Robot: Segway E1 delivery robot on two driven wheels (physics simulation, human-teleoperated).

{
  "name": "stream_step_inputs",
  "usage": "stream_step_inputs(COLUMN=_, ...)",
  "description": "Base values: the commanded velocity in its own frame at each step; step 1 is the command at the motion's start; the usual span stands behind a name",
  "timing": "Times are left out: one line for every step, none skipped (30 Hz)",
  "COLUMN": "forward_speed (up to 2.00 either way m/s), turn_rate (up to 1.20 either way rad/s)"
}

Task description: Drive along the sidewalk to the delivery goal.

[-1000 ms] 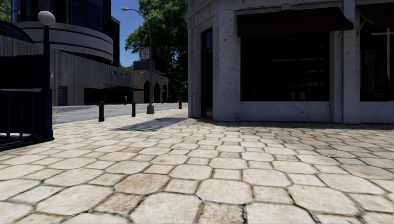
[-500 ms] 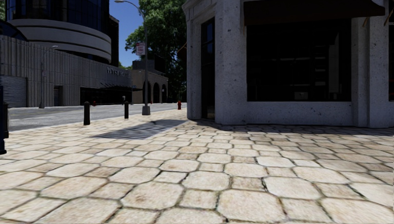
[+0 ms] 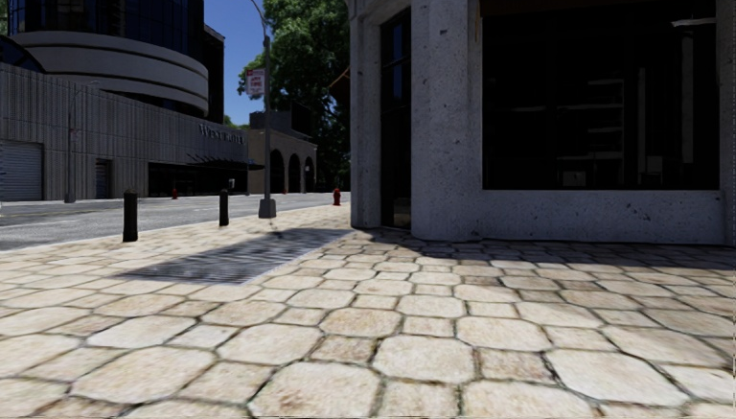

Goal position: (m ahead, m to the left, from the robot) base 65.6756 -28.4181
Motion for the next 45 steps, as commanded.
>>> stream_step_inputs(forward_speed=2.00, turn_rate=0.50)
stream_step_inputs(forward_speed=2.00, turn_rate=0.50)
stream_step_inputs(forward_speed=2.00, turn_rate=0.50)
stream_step_inputs(forward_speed=2.00, turn_rate=0.50)
stream_step_inputs(forward_speed=2.00, turn_rate=0.50)
stream_step_inputs(forward_speed=2.00, turn_rate=0.50)
stream_step_inputs(forward_speed=2.00, turn_rate=0.50)
stream_step_inputs(forward_speed=2.00, turn_rate=0.50)
stream_step_inputs(forward_speed=2.00, turn_rate=0.50)
stream_step_inputs(forward_speed=2.00, turn_rate=0.50)
stream_step_inputs(forward_speed=2.00, turn_rate=0.50)
stream_step_inputs(forward_speed=2.00, turn_rate=0.50)
stream_step_inputs(forward_speed=2.00, turn_rate=0.50)
stream_step_inputs(forward_speed=2.00, turn_rate=0.50)
stream_step_inputs(forward_speed=2.00, turn_rate=0.50)
stream_step_inputs(forward_speed=2.00, turn_rate=0.43)
stream_step_inputs(forward_speed=2.00, turn_rate=0.29)
stream_step_inputs(forward_speed=2.00, turn_rate=0.19)
stream_step_inputs(forward_speed=2.00, turn_rate=0.19)
stream_step_inputs(forward_speed=2.00, turn_rate=0.13)
stream_step_inputs(forward_speed=2.00, turn_rate=0.05)
stream_step_inputs(forward_speed=2.00, turn_rate=0.00)
stream_step_inputs(forward_speed=2.00, turn_rate=0.00)
stream_step_inputs(forward_speed=2.00, turn_rate=0.00)
stream_step_inputs(forward_speed=2.00, turn_rate=0.00)
stream_step_inputs(forward_speed=2.00, turn_rate=0.00)
stream_step_inputs(forward_speed=2.00, turn_rate=0.00)
stream_step_inputs(forward_speed=2.00, turn_rate=0.00)
stream_step_inputs(forward_speed=2.00, turn_rate=0.05)
stream_step_inputs(forward_speed=2.00, turn_rate=0.22)
stream_step_inputs(forward_speed=2.00, turn_rate=0.22)
stream_step_inputs(forward_speed=2.00, turn_rate=0.36)
stream_step_inputs(forward_speed=2.00, turn_rate=0.40)
stream_step_inputs(forward_speed=2.00, turn_rate=0.40)
stream_step_inputs(forward_speed=2.00, turn_rate=0.41)
stream_step_inputs(forward_speed=2.00, turn_rate=0.41)
stream_step_inputs(forward_speed=2.00, turn_rate=0.41)
stream_step_inputs(forward_speed=2.00, turn_rate=0.41)
stream_step_inputs(forward_speed=2.00, turn_rate=0.41)
stream_step_inputs(forward_speed=2.00, turn_rate=0.39)
stream_step_inputs(forward_speed=2.00, turn_rate=0.30)
stream_step_inputs(forward_speed=2.00, turn_rate=0.30)
stream_step_inputs(forward_speed=2.00, turn_rate=0.09)
stream_step_inputs(forward_speed=2.00, turn_rate=0.00)
stream_step_inputs(forward_speed=2.00, turn_rate=0.00)
